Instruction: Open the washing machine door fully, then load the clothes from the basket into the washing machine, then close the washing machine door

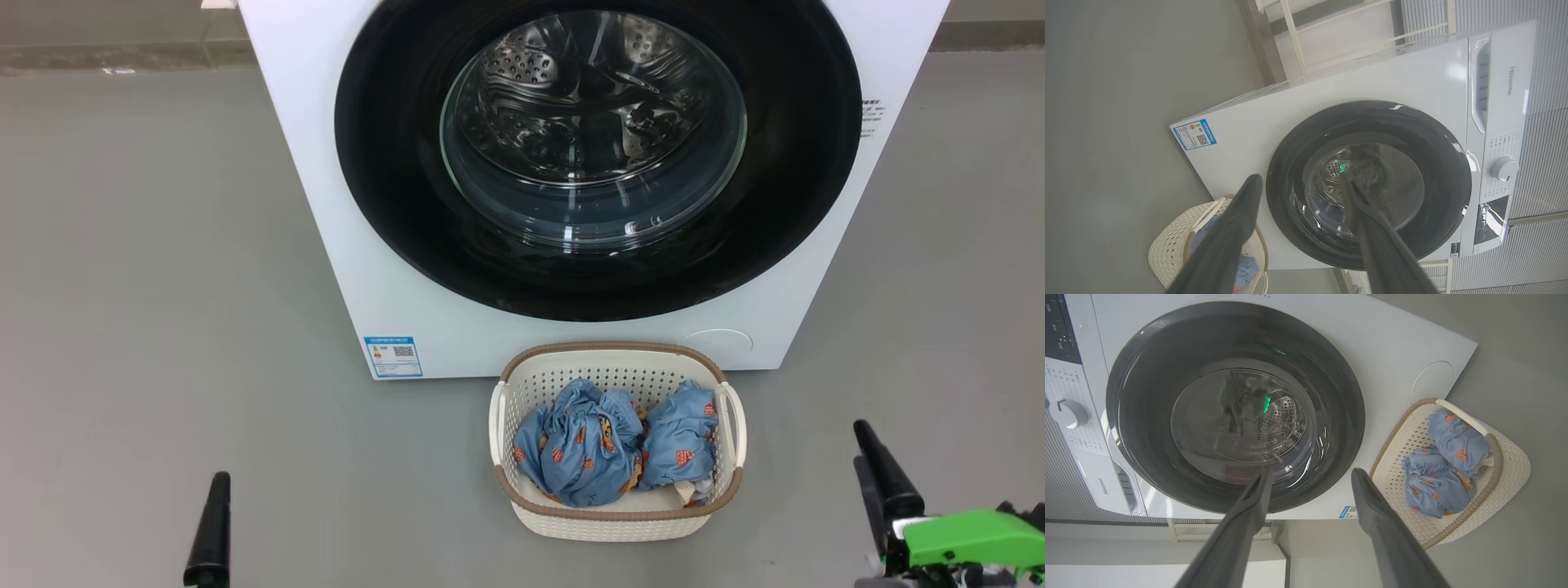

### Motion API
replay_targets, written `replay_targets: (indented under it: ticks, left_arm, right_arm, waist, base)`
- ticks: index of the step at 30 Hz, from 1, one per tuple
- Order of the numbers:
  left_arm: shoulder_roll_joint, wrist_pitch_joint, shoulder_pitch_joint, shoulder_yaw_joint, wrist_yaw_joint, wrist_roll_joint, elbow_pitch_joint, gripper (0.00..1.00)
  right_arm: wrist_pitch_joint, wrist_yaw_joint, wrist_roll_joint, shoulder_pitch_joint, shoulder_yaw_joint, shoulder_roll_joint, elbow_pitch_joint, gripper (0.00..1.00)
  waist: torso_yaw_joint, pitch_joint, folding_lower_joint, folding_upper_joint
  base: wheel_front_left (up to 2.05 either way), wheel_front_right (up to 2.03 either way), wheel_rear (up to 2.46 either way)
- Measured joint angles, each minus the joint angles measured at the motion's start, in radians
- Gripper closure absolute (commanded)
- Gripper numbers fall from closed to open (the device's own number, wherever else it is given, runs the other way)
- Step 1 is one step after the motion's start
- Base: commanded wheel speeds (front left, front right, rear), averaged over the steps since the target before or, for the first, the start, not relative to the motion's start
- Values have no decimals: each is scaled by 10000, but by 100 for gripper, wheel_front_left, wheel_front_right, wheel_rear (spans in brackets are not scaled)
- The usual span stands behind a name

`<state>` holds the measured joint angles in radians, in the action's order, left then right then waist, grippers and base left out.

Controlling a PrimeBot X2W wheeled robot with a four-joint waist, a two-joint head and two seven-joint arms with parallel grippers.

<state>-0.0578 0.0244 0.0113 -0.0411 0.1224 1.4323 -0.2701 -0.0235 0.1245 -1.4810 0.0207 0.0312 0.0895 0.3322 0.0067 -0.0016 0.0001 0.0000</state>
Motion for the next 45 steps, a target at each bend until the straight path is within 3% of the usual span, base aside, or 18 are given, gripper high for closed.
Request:
replay_targets:
  ticks: [45]
  left_arm:
    - [-1091,-1319,50,874,13,-6412,-539,0]
  right_arm:
    - [1256,2,4658,881,-2345,1699,732,0]
  waist:
    - [38,-168,-1,0]
  base:
    - [0,0,0]
